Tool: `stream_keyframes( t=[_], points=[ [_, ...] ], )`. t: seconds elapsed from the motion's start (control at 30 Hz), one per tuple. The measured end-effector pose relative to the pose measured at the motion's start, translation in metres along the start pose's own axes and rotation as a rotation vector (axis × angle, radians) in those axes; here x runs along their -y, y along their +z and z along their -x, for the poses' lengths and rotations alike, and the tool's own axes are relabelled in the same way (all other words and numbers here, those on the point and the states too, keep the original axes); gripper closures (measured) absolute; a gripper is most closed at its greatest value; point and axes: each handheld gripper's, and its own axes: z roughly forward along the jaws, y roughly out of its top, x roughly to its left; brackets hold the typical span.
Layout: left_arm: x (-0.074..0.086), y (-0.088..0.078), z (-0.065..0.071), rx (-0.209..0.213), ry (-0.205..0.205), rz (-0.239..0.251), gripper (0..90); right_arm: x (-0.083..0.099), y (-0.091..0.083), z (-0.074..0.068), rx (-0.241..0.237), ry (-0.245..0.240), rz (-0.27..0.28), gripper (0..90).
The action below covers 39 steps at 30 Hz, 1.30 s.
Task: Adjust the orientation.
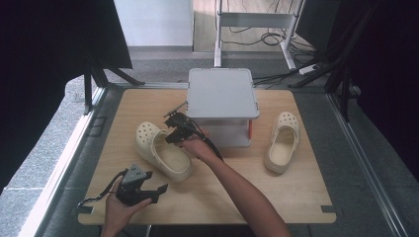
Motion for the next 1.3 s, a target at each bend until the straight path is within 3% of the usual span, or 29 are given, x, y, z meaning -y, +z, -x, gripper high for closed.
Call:
stream_keyframes(
  t=[0.5,0.83,1.03,1.3],
  points=[
    [0.000,0.002,0.001,0.007,-0.002,-0.009,25.2,0.021,-0.031,-0.005,-0.005,-0.040,0.011,77.6],
    [0.000,0.001,0.001,0.011,-0.005,-0.010,25.2,0.038,-0.042,-0.007,-0.012,-0.051,0.019,77.6],
    [0.000,0.002,0.001,0.014,-0.006,-0.014,25.2,0.054,-0.046,-0.004,-0.018,-0.030,0.032,77.5],
    [0.000,0.003,0.002,0.015,-0.010,-0.017,25.2,0.091,-0.061,0.006,-0.012,0.021,0.064,77.5]
  ],
)
